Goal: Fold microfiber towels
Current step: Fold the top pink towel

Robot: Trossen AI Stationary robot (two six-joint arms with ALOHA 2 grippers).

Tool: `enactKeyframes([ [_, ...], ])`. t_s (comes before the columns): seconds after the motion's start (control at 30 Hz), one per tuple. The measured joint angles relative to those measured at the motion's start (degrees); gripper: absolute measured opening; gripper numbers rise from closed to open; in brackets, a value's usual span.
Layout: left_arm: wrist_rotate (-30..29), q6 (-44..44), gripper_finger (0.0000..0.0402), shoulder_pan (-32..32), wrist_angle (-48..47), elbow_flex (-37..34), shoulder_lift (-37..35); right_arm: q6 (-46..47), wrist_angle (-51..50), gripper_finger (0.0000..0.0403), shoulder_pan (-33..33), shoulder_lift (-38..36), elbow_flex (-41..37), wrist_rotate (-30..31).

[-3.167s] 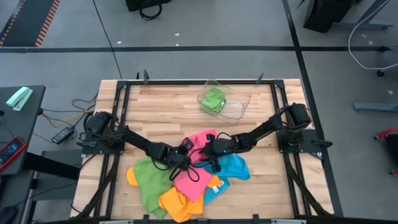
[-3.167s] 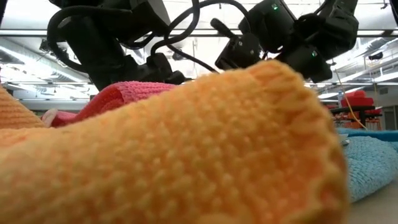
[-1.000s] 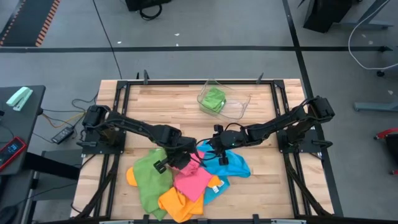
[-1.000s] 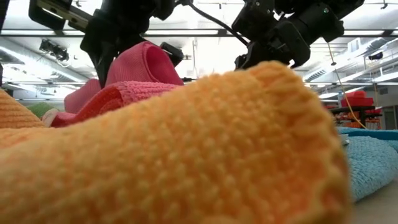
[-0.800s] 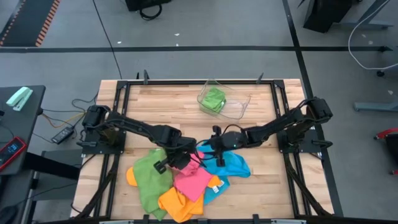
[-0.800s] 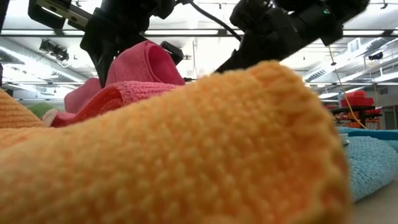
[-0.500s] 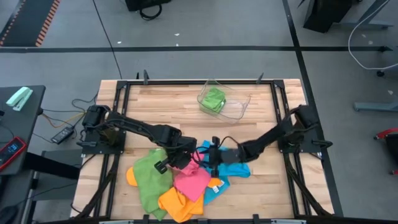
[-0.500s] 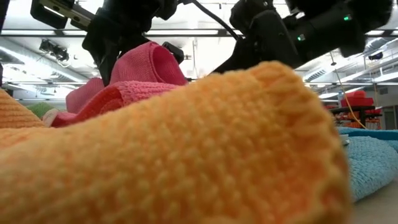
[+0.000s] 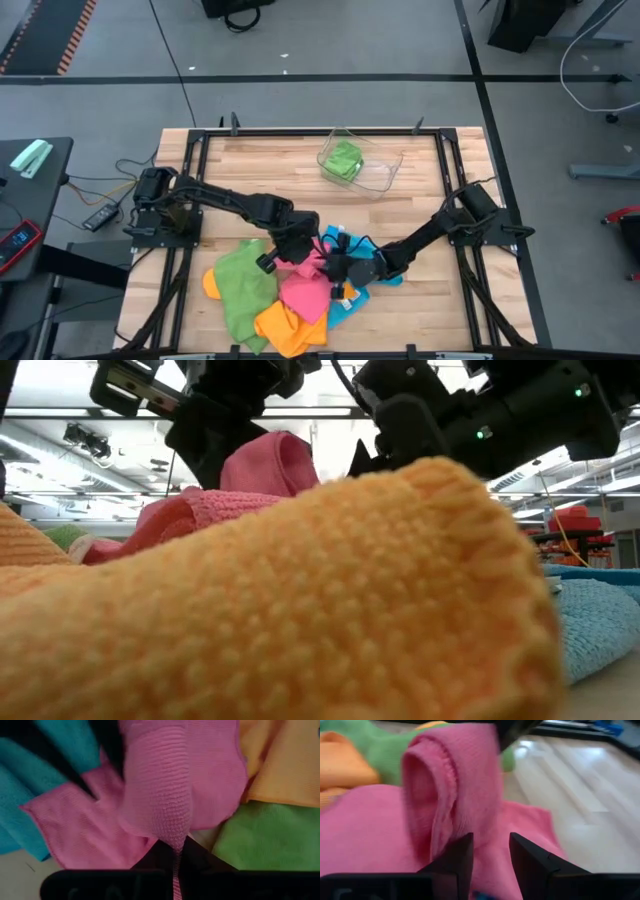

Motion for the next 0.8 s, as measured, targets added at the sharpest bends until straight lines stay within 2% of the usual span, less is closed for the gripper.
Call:
enactKeyframes([
  [0.2,-0.4,0.1,0.0023,1.2,2.6,0.0,2.5,2.1,-0.7,0.0118,-0.1,-0.1,0.3,-1.7],
  [0.4,-5.6,0.1,0.0029,3.1,2.8,0.0,3.8,3.3,-5.3,0.0115,-0.7,-0.1,0.2,-1.9],
  [0.53,-6.8,-0.5,0.0035,4.9,3.5,0.0,3.8,4.3,-6.0,0.0115,-2.2,-0.2,0.2,-2.0],
  [0.8,-8.7,-0.5,0.004,5.9,4.1,0.0,6.0,7.2,-6.6,0.0115,-2.8,-0.2,0.2,-5.9],
])
